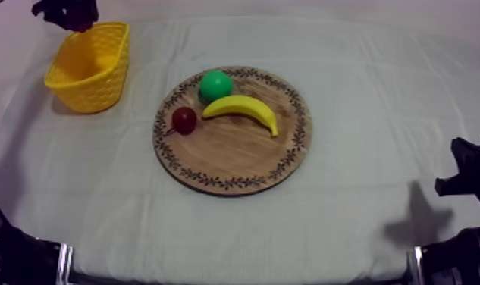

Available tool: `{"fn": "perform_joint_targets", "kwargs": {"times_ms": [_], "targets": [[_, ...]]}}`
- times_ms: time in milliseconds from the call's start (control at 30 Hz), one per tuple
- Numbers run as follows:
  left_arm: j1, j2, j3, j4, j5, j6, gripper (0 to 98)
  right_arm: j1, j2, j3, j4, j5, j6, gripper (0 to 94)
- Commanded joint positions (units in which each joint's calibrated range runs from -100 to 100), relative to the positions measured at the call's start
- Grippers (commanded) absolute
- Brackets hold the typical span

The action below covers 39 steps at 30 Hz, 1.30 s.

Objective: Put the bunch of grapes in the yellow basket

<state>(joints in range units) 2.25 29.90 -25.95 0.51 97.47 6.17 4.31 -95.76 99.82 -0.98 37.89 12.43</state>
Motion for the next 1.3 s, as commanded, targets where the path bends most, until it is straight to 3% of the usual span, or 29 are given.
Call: {"fn": "perform_joint_targets", "kwargs": {"times_ms": [0, 833, 967, 1133, 1267], "targets": [[0.03, 0.38, -0.13, -0.01, 0.02, 0.02, 59.2, -0.02, 0.0, -0.04, 0.03, 0.02, 0.0, 0.3], [-1.4, 7.08, 5.32, 0.19, -3.43, 0.07, 62.0, -0.02, 0.0, -0.04, 0.03, 0.02, 0.0, 0.3], [-1.47, 7.36, 6.3, 0.43, -4.0, -0.08, 70.7, -0.02, 0.0, -0.04, 0.03, 0.02, 0.0, 0.3], [-1.49, 7.33, 7.6, 0.71, -4.86, -0.31, 88.6, -0.02, 0.0, -0.04, 0.03, 0.02, 0.0, 0.3], [-1.49, 6.89, 8.03, 0.94, -5.36, -0.22, 94.2, -0.02, 0.0, -0.04, 0.03, 0.02, 0.0, 0.3]]}}
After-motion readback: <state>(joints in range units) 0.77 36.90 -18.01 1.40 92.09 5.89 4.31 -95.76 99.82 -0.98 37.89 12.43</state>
